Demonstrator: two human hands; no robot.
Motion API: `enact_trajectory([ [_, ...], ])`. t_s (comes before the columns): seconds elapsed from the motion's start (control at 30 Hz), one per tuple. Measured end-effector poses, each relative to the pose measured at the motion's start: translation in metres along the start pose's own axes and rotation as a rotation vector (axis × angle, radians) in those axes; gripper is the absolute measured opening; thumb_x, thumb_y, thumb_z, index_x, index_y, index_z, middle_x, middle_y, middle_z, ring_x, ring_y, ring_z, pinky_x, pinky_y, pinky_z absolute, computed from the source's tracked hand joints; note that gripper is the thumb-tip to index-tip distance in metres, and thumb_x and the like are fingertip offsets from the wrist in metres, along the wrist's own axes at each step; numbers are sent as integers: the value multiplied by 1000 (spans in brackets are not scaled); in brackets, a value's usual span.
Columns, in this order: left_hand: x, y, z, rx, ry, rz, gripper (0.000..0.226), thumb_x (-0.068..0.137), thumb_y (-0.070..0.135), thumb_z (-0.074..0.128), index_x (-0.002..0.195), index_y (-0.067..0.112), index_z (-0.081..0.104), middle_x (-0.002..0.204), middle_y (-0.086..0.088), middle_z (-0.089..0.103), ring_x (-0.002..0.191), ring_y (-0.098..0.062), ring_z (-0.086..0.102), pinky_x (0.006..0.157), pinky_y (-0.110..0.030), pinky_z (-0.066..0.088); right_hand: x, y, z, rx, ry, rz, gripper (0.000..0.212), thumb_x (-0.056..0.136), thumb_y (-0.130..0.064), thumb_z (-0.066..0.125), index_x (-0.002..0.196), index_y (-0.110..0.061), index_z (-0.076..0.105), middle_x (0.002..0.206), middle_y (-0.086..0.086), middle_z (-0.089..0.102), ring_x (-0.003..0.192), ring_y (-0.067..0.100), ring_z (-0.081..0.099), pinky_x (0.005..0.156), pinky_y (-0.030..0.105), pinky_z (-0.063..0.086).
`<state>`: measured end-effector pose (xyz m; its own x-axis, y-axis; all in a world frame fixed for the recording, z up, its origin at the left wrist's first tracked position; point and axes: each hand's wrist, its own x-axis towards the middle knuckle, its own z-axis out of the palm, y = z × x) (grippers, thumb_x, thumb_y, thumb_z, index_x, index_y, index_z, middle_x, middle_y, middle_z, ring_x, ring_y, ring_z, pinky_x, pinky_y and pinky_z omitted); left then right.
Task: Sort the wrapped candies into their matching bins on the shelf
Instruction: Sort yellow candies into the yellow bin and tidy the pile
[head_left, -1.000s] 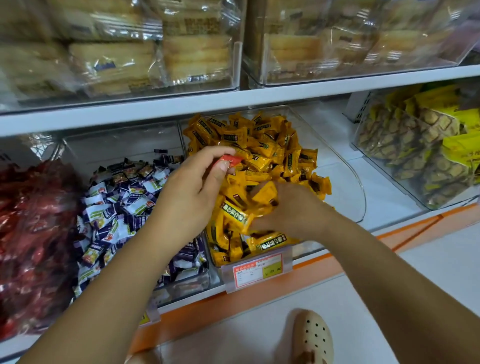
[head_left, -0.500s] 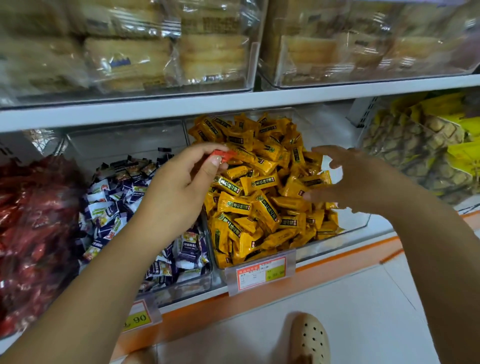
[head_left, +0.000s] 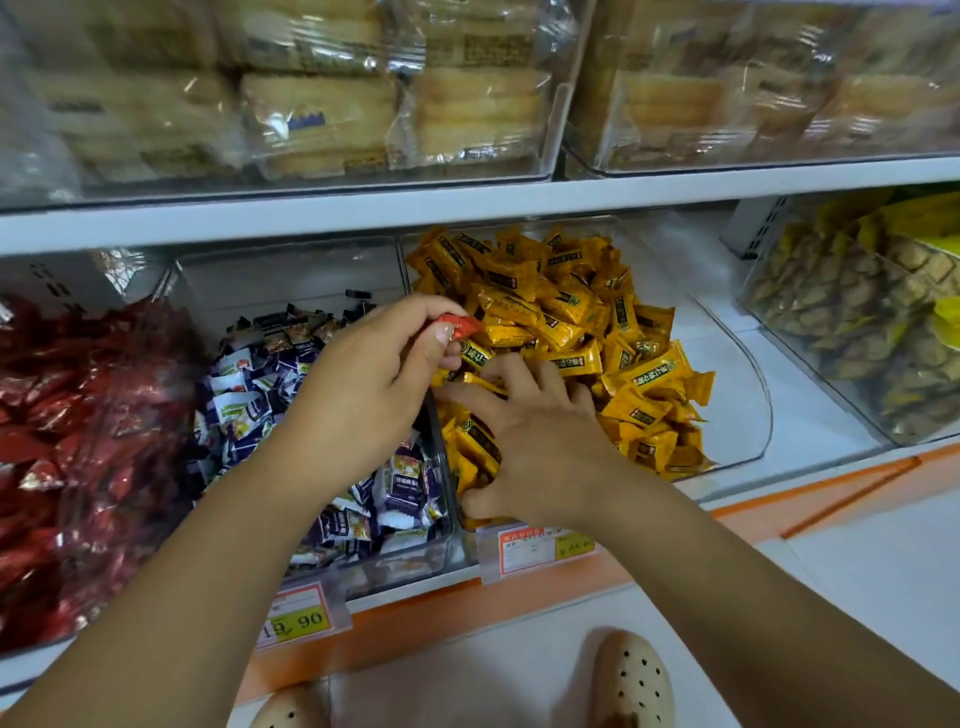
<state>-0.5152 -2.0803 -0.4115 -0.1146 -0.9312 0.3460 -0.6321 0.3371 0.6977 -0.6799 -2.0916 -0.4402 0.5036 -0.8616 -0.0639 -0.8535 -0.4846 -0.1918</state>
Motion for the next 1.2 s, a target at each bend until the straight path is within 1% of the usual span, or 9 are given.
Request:
enact_trajectory([
  [0.17, 0, 0, -5, 65, -49, 8, 24, 100, 28, 39, 111, 30, 59, 94, 13, 65, 91, 10, 58, 71, -2, 37, 0, 19, -8, 12, 140, -30, 42, 75, -49, 71, 113, -46, 53, 123, -8, 32, 115, 20, 31, 91, 46, 42],
  [0.3, 0, -2, -7, 48, -68, 14, 24, 100, 28, 39, 111, 29, 60, 93, 16, 65, 92, 10, 57, 70, 0, 35, -2, 48, -21, 113, 234, 7, 21, 78, -39, 73, 95, -37, 62, 121, -7, 38, 112, 22, 42, 76, 43, 52],
  [0.47, 0, -3, -6, -24, -75, -11, 24, 100, 26, 40, 112, 27, 60, 94, 15, 66, 93, 7, 59, 71, -2, 36, -5, 78, -31, 56, 344, 64, 7, 77, -34, 74, 81, -32, 68, 114, -3, 48, 106, 22, 45, 78, 38, 45],
  [0.63, 0, -2, -5, -39, -72, -19, 23, 100, 26, 40, 112, 28, 60, 92, 17, 66, 92, 7, 59, 71, -2, 37, -14, 74, -39, 20, 307, 86, 29, 70, -54, 66, 94, -39, 72, 113, -7, 55, 112, 23, 40, 92, 41, 35],
  [0.73, 1, -3, -3, -36, -69, -19, 24, 100, 27, 40, 113, 29, 60, 92, 16, 66, 92, 7, 59, 71, -2, 37, -18, 55, -43, 55, 385, -56, 14, 77, -33, 76, 90, -30, 75, 99, -8, 63, 103, 20, 48, 87, 37, 40],
  [0.8, 1, -3, -3, -35, -66, -17, 24, 100, 27, 40, 112, 28, 60, 92, 16, 66, 92, 6, 60, 72, -3, 38, -20, 38, -46, 105, 207, -88, 12, 86, -25, 68, 95, -30, 74, 92, -14, 61, 96, 6, 48, 85, 28, 42],
  [0.9, 1, -3, -3, -37, -72, -14, 24, 100, 27, 40, 113, 29, 60, 93, 16, 66, 92, 7, 60, 71, -3, 38, -16, 32, -36, 69, -113, 26, 22, 93, -22, 58, 109, -33, 68, 111, -12, 61, 101, 6, 54, 85, 21, 44],
  [1.1, -2, -2, -3, -35, -82, -14, 24, 100, 27, 39, 113, 32, 59, 96, 17, 64, 93, 9, 57, 69, -1, 36, -5, 31, -15, -10, -206, 122, 55, 85, -13, 57, 131, -41, 47, 125, 3, 43, 118, 21, 45, 90, 34, 48],
  [1.2, -3, -2, -3, -38, -87, -22, 23, 100, 27, 39, 112, 34, 58, 97, 16, 64, 94, 9, 57, 69, 0, 35, 0, 29, -14, -11, -199, 120, 55, 86, -16, 56, 134, -41, 47, 131, 5, 44, 123, 22, 42, 96, 34, 45],
])
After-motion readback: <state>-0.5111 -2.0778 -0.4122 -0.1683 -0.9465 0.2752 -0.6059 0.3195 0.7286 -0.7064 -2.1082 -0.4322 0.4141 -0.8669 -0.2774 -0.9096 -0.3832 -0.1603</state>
